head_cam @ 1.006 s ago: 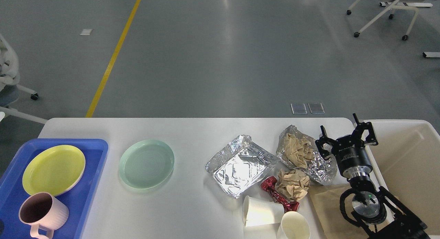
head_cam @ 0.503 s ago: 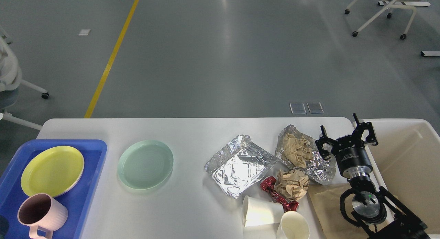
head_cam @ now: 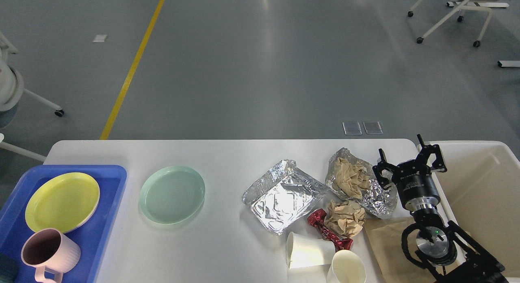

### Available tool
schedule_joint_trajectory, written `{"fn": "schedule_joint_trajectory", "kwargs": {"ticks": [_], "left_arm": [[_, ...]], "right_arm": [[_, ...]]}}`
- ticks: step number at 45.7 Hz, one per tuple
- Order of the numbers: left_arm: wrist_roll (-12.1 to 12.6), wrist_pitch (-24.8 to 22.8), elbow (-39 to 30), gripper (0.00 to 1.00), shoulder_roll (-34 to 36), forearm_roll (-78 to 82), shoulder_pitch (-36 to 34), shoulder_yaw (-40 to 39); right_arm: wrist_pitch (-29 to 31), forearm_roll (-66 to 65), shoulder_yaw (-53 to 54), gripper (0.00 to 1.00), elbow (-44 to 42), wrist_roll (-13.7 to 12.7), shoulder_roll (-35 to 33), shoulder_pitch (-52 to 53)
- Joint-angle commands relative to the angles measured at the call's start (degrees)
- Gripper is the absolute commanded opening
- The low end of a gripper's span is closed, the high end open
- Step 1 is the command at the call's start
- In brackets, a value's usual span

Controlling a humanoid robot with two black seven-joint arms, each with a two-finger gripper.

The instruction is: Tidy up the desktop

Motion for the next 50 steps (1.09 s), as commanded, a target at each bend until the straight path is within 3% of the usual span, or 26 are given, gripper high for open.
{"fn": "schedule_joint_trajectory", "kwargs": {"ticks": [1, 11, 17, 23, 33, 40, 50], "left_arm": [[0.10, -0.53, -1.21, 0.96, 0.50, -0.11, -0.52, 0.68], [0.45, -5.71, -1.30, 0.96, 1.03, -0.20, -6.40, 5.15], [0.19, -11.95, -1.39, 0.96, 1.20, -0.20, -18.35, 14.64], [0.28, -12.38, -2.88, 0.96, -0.11, -0.55, -31.18, 24.74], [0.36, -12.38, -9.46, 0.96, -11.00, -6.69, -52.10, 40.56], [0.63, -12.38, -17.90, 0.96, -19.70, -14.51, -64.67, 49.01], [1.33, -12.38, -31.43, 0.95, -32.89, -24.97, -79.00, 54.90]], "right_arm": [[-0.03, 0.00, 0.00, 1.00, 0.00, 0.00, 0.00, 0.00], [-0.03, 0.00, 0.00, 1.00, 0.00, 0.00, 0.09, 0.00], [0.06, 0.00, 0.00, 1.00, 0.00, 0.00, 0.09, 0.00], [-0.03, 0.00, 0.00, 1.00, 0.00, 0.00, 0.00, 0.00], [-0.03, 0.00, 0.00, 1.00, 0.00, 0.00, 0.00, 0.00], [0.06, 0.00, 0.00, 1.00, 0.00, 0.00, 0.00, 0.00], [-0.03, 0.00, 0.00, 1.00, 0.00, 0.00, 0.00, 0.00]]}}
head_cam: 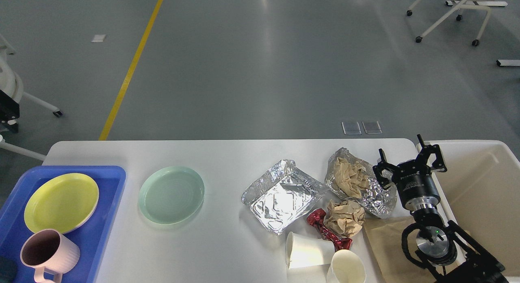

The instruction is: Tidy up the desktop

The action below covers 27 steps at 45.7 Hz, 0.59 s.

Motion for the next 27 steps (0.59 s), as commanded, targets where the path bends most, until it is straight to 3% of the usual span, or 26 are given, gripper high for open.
{"fn": "schedule_joint_trajectory", "kwargs": {"ticks": [1, 8, 12, 19, 27], "left_arm": [[0.41, 0.01, -8.51, 0.95, -7.43, -5.99, -7.95, 2.33], [2.69, 0.01, -18.18, 0.95, -15.87, -12.23, -15.07, 2.42], [6.64, 0.08, -23.19, 0.95, -18.78, -16.72, -18.76, 1.54], [14.38, 4.83, -29.35, 0.96, -19.40, -22.17, -22.38, -2.50], [15.44, 7.03, -31.90, 0.96, -19.57, -24.46, -22.29, -5.40]], "right_arm": [[0.08, -0.01, 0.00, 1.00, 0.00, 0.00, 0.01, 0.00], [-0.01, -0.01, 0.00, 1.00, 0.00, 0.00, 0.01, 0.00], [0.08, -0.01, 0.00, 1.00, 0.00, 0.00, 0.01, 0.00], [-0.01, -0.01, 0.00, 1.00, 0.00, 0.00, 0.09, 0.00], [-0.01, -0.01, 0.00, 1.00, 0.00, 0.00, 0.01, 0.00]]}}
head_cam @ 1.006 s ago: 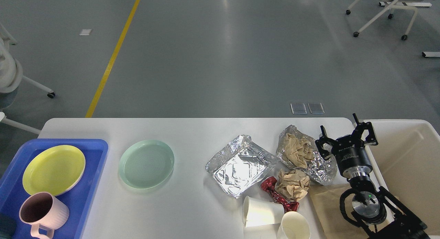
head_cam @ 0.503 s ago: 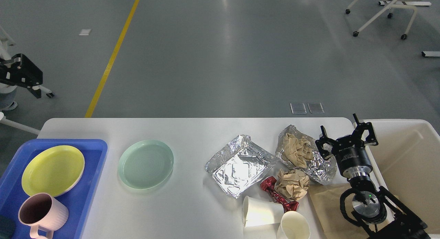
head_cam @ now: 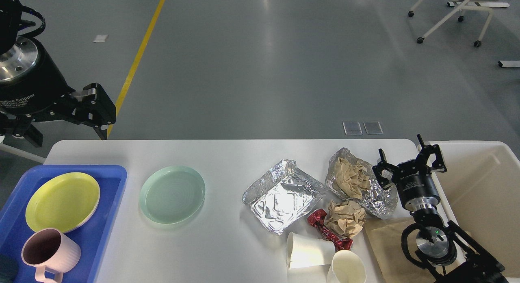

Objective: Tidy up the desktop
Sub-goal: 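Bring the left gripper down to the pale green plate's edge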

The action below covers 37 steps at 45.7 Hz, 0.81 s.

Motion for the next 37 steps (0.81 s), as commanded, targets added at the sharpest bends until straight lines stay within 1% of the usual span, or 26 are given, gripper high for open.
{"fn": "schedule_joint_trajectory", "kwargs": {"ticks": [1, 5, 16, 22, 28, 33, 37], "left_arm": [[0.41, 1.48, -1.98, 0.96, 0.01, -1.37, 0.07, -2.43], [0.06, 1.48, -2.24, 0.96, -0.07, -2.16, 0.59, -3.93], [-0.64, 1.48, -1.63, 0.96, -0.16, -4.62, 3.49, -4.20], [-0.65, 1.92, 0.48, 0.96, -0.25, -5.23, 8.67, -4.28], [-0.65, 6.48, 3.90, 0.96, -1.65, -9.80, 16.49, -3.84], [-0.73, 12.11, 5.75, 0.96, -1.83, -10.42, 23.43, -4.63], [-0.73, 17.03, 8.56, 0.96, -1.83, -10.69, 30.55, -7.09]], "right_arm": [[-0.01, -0.01, 0.00, 1.00, 0.00, 0.00, -0.02, 0.00], [0.08, -0.01, 0.00, 1.00, 0.00, 0.00, -0.02, 0.00], [0.07, -0.01, 0.00, 1.00, 0.00, 0.00, -0.02, 0.00], [-0.01, -0.01, 0.00, 1.00, 0.00, 0.00, -0.02, 0.00], [0.08, -0.01, 0.00, 1.00, 0.00, 0.00, -0.02, 0.00], [-0.01, -0.01, 0.00, 1.00, 0.00, 0.00, -0.02, 0.00], [-0.01, -0.01, 0.00, 1.00, 0.00, 0.00, -0.02, 0.00]]}}
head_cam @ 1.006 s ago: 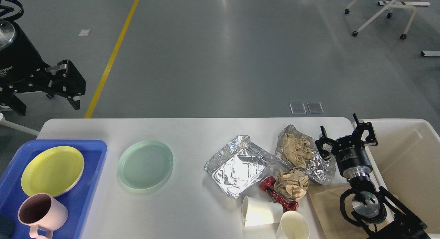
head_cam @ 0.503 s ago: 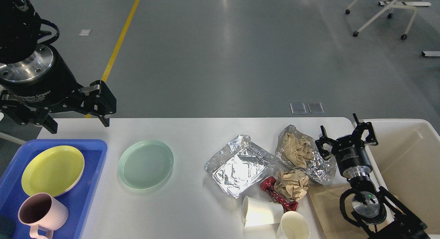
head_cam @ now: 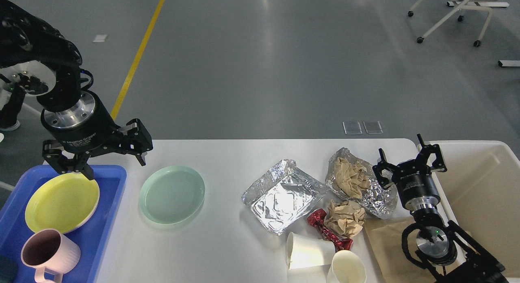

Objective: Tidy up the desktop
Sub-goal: 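Bring the left gripper down to the pale green plate's edge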

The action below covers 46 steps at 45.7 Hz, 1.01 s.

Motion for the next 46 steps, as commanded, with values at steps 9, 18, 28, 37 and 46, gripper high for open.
{"fn": "schedule_joint_trajectory", "kwargs": {"ticks": [9, 18, 28, 37, 46], "left_arm": [[-0.04, 17.02, 11.39, 0.96, 0.91, -2.47, 24.85, -7.26], [-0.30, 19.76, 18.69, 0.96, 1.44, -2.74, 35.41, -8.76], [-0.48, 19.93, 21.94, 0.96, 6.18, -2.21, 40.95, -9.81], [-0.39, 20.11, 31.96, 0.96, 6.10, -2.21, 51.49, -17.46], [-0.31, 26.16, 38.21, 0.95, 5.39, -2.03, 58.53, -23.61]], "right_arm": [[-0.05, 0.01, 0.00, 1.00, 0.09, 0.00, 0.01, 0.00], [0.03, 0.01, 0.00, 1.00, 0.00, 0.00, 0.01, 0.00], [-0.05, 0.01, 0.00, 1.00, 0.09, 0.00, 0.01, 0.00], [0.03, 0.01, 0.00, 1.00, 0.00, 0.00, 0.10, 0.00], [0.03, 0.01, 0.00, 1.00, 0.00, 0.00, 0.10, 0.00]]}}
